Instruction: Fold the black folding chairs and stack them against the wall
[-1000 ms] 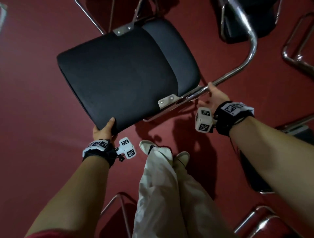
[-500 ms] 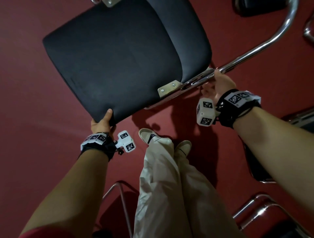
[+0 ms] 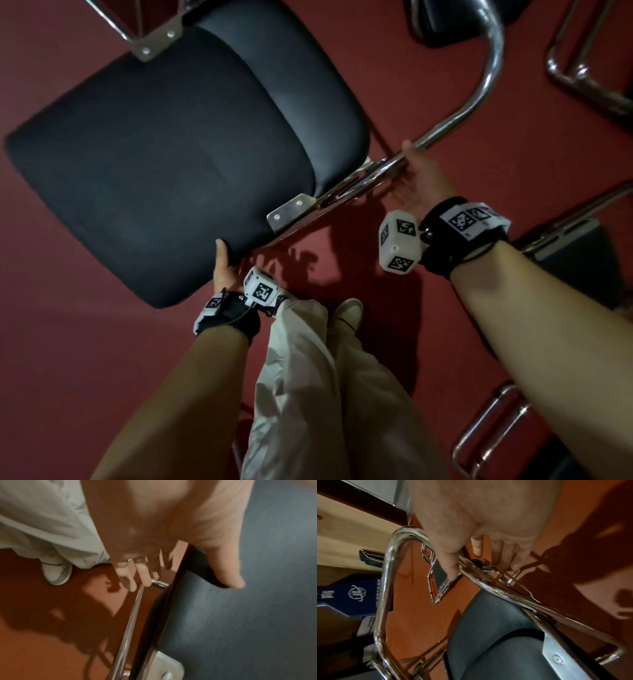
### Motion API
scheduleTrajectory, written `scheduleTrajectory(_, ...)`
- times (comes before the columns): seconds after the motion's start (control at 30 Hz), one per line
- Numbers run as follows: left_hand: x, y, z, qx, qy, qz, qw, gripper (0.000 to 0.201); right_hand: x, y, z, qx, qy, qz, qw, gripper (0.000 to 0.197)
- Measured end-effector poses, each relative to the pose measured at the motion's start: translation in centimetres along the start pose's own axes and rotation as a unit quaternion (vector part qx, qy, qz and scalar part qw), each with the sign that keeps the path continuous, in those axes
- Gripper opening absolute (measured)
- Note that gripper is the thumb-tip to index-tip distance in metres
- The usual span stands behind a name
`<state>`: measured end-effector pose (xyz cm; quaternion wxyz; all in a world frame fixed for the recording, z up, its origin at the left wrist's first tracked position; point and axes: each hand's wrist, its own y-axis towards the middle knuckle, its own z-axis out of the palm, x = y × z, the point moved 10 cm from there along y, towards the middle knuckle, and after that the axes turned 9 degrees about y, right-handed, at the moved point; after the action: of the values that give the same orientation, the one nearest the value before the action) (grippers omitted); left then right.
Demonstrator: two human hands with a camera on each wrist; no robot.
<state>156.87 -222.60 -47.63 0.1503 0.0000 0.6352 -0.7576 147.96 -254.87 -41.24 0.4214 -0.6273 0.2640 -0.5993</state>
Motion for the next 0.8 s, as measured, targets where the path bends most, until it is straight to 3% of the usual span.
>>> scheduleTrajectory(0.1, -0.6, 1.6, 1.0, 0.005, -0.060, 0.017, 0.998, 0.044, 2.3, 0.7, 0.0, -0.022, 0.009, -0.019, 1.000, 0.060)
scheduleTrajectory(0.2, -0.4, 3.3, 0.3, -0.005, -0.105, 0.014, 0.994, 0.067, 4.0, 1.5, -0.3, -0.065, 0.014, -0.032, 0.997, 0.067)
scheduleTrajectory(0.3, 0.7, 3.9, 0.7, -0.002, -0.119, -0.005, 0.993, 0.083, 5.0, 2.0, 0.5, -0.069, 0.002, -0.074, 0.995, 0.045)
scheduleTrajectory(0.43, 0.5, 4.1, 1.4, -0.003, -0.135, -0.007, 0.991, 0.087, 5.1, 2.0, 1.0, -0.088, 0.023, -0.120, 0.989, 0.023)
scheduleTrajectory(0.53, -0.2, 3.9, 1.1, 0.013, -0.122, -0.020, 0.992, 0.116, 5.3, 1.8, 0.9, -0.089, 0.029, -0.134, 0.987, 0.017)
scheduleTrajectory(0.6, -1.0, 3.1, 1.0, 0.024, -0.094, -0.015, 0.995, 0.115, 4.8, 1.5, 0.8, -0.096, 0.025, -0.131, 0.986, 0.016)
scheduleTrajectory(0.7, -2.5, 2.6, -0.8, 0.020, -0.080, -0.005, 0.997, 0.093, 2.3, 0.2, 0.3, -0.110, 0.020, -0.101, 0.989, 0.019)
scheduleTrajectory(0.8, -4.8, 2.2, -3.5, 0.023, -0.057, 0.011, 0.998, 0.104, -2.7, -1.7, 0.2, -0.085, 0.096, -0.025, 0.991, 0.030)
